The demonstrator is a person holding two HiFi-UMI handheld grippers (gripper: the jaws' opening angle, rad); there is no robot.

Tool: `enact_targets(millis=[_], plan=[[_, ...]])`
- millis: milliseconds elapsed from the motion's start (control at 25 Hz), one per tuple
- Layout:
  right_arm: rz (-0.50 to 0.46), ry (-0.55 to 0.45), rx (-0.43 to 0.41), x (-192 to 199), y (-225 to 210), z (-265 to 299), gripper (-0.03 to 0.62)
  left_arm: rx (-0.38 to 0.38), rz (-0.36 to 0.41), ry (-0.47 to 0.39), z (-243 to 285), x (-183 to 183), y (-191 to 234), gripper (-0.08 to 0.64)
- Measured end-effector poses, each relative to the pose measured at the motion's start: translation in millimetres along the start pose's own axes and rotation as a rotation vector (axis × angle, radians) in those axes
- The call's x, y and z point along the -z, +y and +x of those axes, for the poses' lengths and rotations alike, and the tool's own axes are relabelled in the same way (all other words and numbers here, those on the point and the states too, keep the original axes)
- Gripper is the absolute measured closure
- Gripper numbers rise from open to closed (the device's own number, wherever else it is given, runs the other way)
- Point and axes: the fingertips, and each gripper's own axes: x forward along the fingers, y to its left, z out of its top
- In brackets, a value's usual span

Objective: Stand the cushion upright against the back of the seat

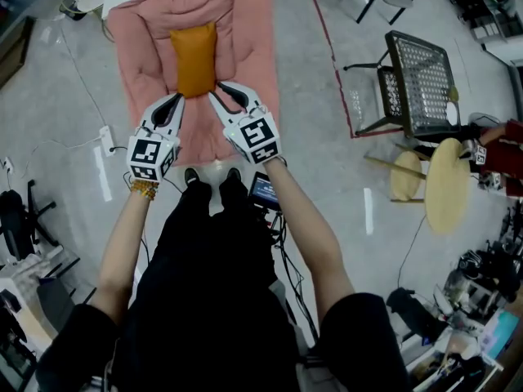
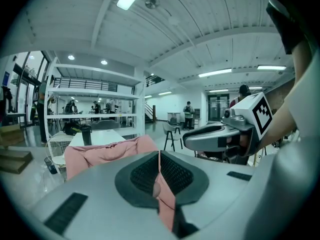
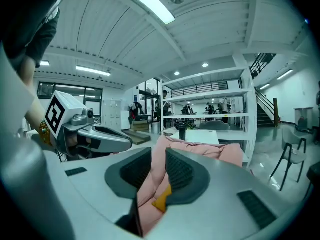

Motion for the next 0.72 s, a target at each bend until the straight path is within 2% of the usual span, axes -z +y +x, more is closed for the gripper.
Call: enact_targets(millis=[360, 720], plan=[[-0.012, -0.039, -0.006, -16.2, -11.1, -9.1, 0.499, -0.016, 0.02, -0.033, 12.0, -22.8, -11.3, 0.54], [-0.105, -0.098, 0.046, -43.0, -2.1, -39.7, 0.499, -0.044, 0.086, -0.127, -15.2, -58.9, -41.1, 0.54]])
